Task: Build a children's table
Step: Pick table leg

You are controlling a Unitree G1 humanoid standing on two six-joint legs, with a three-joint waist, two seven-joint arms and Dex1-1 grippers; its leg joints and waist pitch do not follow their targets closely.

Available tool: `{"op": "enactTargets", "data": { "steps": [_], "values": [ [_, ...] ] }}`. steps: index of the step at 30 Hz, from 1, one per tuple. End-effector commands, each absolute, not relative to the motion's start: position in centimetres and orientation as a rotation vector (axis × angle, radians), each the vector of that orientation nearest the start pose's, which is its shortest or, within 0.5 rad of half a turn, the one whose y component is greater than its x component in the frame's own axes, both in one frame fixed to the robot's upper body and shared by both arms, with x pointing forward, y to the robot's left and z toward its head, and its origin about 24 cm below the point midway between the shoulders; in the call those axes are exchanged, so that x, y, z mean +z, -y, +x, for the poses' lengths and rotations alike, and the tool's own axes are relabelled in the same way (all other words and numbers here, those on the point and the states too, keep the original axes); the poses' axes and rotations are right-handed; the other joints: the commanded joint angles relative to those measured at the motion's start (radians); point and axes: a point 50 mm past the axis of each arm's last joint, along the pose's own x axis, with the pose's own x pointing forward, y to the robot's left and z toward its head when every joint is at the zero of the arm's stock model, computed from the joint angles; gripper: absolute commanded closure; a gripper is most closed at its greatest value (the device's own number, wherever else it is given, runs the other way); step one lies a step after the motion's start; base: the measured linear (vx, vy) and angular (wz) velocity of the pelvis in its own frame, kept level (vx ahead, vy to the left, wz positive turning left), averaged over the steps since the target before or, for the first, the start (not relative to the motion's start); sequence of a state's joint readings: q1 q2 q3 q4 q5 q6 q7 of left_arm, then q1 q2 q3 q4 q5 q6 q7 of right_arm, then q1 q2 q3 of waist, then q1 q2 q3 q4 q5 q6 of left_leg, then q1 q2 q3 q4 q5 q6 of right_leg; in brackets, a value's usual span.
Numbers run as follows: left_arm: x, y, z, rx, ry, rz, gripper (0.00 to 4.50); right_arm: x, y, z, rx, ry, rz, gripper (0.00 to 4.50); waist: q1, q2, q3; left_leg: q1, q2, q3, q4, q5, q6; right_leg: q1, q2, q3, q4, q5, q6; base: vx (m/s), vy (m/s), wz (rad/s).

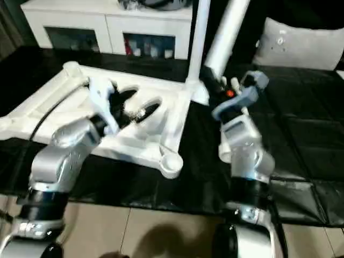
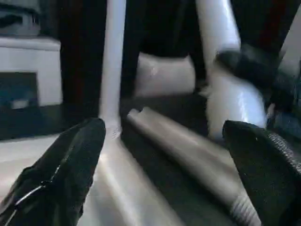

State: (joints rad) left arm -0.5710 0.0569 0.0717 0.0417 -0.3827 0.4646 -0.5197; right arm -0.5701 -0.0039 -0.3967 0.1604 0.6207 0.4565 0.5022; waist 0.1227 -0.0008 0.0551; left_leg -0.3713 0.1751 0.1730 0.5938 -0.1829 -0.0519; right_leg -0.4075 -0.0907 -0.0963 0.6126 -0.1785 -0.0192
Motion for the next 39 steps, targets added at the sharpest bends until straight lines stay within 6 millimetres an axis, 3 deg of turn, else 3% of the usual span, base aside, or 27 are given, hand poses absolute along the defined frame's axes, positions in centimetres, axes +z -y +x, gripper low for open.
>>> {"op": "enactTargets", "data": {
  "steps": [1,8,10,15,17,18,23,26,28,29,30,32,34,39],
  "values": [
    [17.8,-9.5,33.0,-0.773,0.128,-0.442,0.00,14.6,14.1,32.6,0.716,0.194,0.716,2.56,0.013,-0.009,-0.073,0.004,0.046,-0.009,-0.060,-0.123,0.061,0.065,-0.068,0.053,-0.064,-0.152,-0.210,0.000,0.000,0.00],
    [19.6,-8.0,33.0,-0.883,0.134,-0.728,0.00,13.7,12.3,30.3,0.966,0.121,0.741,2.56,0.030,-0.012,-0.071,0.002,0.048,-0.015,-0.065,-0.135,0.036,0.063,-0.068,0.052,-0.079,-0.236,-0.152,0.000,0.000,0.00],
    [19.6,-7.8,33.0,-0.892,0.128,-0.736,0.00,13.5,12.1,30.1,0.987,0.107,0.740,2.56,0.032,-0.009,-0.071,0.002,0.048,-0.016,-0.065,-0.134,0.034,0.062,-0.067,0.052,-0.077,-0.230,-0.149,0.000,0.000,0.00],
    [19.3,-7.0,33.0,-0.892,0.065,-0.741,0.00,12.8,11.4,29.2,1.070,0.049,0.719,2.56,0.035,-0.016,-0.072,0.000,0.048,-0.017,-0.066,-0.124,0.028,0.064,-0.069,0.052,-0.079,-0.232,-0.127,0.000,0.000,0.00],
    [19.2,-7.1,33.0,-0.888,0.063,-0.752,0.00,12.6,11.4,29.2,1.071,0.033,0.711,2.56,0.037,-0.014,-0.071,0.001,0.049,-0.017,-0.066,-0.126,0.024,0.062,-0.069,0.052,-0.081,-0.245,-0.119,0.000,0.000,0.00],
    [19.3,-7.1,32.9,-0.891,0.067,-0.758,0.00,12.5,11.4,29.2,1.072,0.028,0.707,2.56,0.038,-0.019,-0.071,0.001,0.049,-0.017,-0.067,-0.123,0.022,0.062,-0.069,0.052,-0.081,-0.244,-0.116,0.000,0.000,0.00],
    [19.6,-7.2,32.7,-0.913,0.070,-0.774,0.00,12.5,11.4,29.2,1.086,0.015,0.692,2.56,0.042,-0.017,-0.071,0.000,0.048,-0.017,-0.066,-0.115,0.020,0.062,-0.069,0.052,-0.079,-0.230,-0.116,0.000,0.000,0.00],
    [19.6,-7.1,32.5,-0.928,0.078,-0.779,0.35,12.4,11.3,29.2,1.087,0.012,0.689,2.56,0.043,-0.017,-0.071,0.000,0.048,-0.017,-0.066,-0.118,0.019,0.062,-0.069,0.052,-0.080,-0.237,-0.115,0.000,0.000,0.00],
    [19.7,-7.0,32.5,-0.927,0.083,-0.767,0.35,12.3,11.2,29.4,1.071,0.002,0.666,2.56,0.043,-0.015,-0.070,0.001,0.049,-0.017,-0.067,-0.125,0.017,0.061,-0.069,0.053,-0.082,-0.246,-0.111,0.000,0.000,0.00],
    [19.6,-7.0,32.5,-0.927,0.084,-0.766,0.63,12.2,11.2,29.4,1.070,0.001,0.662,2.56,0.044,-0.015,-0.070,0.000,0.049,-0.017,-0.067,-0.125,0.014,0.061,-0.069,0.053,-0.082,-0.246,-0.108,0.000,0.000,0.00],
    [19.6,-7.0,32.5,-0.925,0.085,-0.764,0.63,12.2,11.1,29.5,1.060,-0.004,0.642,2.56,0.045,-0.011,-0.070,0.001,0.049,-0.018,-0.068,-0.128,0.010,0.060,-0.070,0.053,-0.081,-0.248,-0.108,0.000,0.000,0.00],
    [19.6,-6.9,32.6,-0.918,0.093,-0.751,0.75,12.0,11.1,29.7,1.035,-0.010,0.603,2.56,0.045,-0.014,-0.070,0.001,0.049,-0.018,-0.069,-0.133,0.003,0.061,-0.069,0.053,-0.083,-0.251,-0.100,0.000,0.000,0.00],
    [19.7,-7.0,33.1,-0.839,0.123,-0.673,1.00,11.7,10.7,30.6,0.958,-0.025,0.497,2.56,0.042,-0.013,-0.069,0.000,0.050,-0.020,-0.071,-0.137,-0.004,0.060,-0.068,0.053,-0.084,-0.253,-0.087,0.000,0.000,0.00],
    [19.5,-6.6,33.4,-0.795,0.136,-0.549,1.32,11.4,10.0,30.8,0.949,-0.034,0.434,2.56,0.039,-0.015,-0.070,0.003,0.050,-0.020,-0.073,-0.147,-0.008,0.060,-0.068,0.055,-0.084,-0.253,-0.069,0.000,0.000,0.00]
  ]
}}
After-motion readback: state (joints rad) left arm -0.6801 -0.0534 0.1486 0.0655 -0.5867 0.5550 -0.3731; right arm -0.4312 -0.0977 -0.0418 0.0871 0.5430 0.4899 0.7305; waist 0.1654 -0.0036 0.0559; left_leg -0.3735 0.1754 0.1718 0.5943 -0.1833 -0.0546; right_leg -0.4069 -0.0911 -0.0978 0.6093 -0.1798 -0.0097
